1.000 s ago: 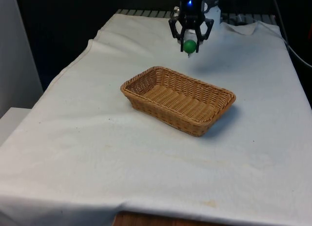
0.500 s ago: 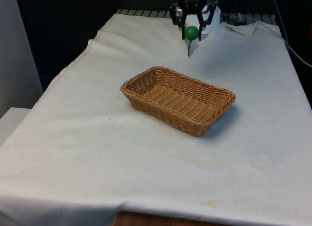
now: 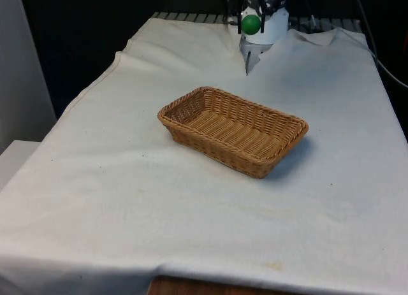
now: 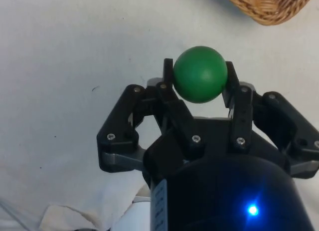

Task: Pick up the ball and place it into the basket.

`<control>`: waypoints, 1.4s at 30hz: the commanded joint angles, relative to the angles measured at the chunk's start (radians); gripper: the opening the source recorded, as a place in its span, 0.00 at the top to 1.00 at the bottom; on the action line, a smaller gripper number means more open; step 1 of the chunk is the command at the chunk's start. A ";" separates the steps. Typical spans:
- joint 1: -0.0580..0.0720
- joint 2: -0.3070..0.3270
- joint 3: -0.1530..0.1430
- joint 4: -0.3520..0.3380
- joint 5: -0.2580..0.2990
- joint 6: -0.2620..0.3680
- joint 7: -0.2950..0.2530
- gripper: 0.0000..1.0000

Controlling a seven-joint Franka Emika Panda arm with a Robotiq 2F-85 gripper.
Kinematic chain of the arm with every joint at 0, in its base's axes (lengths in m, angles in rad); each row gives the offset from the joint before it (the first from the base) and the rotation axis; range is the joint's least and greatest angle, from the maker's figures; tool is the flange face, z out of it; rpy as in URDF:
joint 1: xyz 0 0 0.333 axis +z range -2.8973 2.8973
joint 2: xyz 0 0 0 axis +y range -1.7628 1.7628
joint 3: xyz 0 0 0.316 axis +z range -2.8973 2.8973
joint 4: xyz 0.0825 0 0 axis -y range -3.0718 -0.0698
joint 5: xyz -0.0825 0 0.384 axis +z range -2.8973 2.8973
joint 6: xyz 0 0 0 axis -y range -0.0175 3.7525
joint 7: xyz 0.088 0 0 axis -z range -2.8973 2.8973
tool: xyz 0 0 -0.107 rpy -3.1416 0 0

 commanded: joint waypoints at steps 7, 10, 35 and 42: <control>0.016 0.014 0.000 0.075 0.028 -0.081 -0.038 1.00; 0.019 0.035 0.001 0.104 0.038 -0.098 -0.049 1.00; 0.019 0.295 0.016 0.359 0.178 -0.156 -0.166 1.00; 0.014 0.397 0.016 0.425 0.244 -0.143 -0.214 1.00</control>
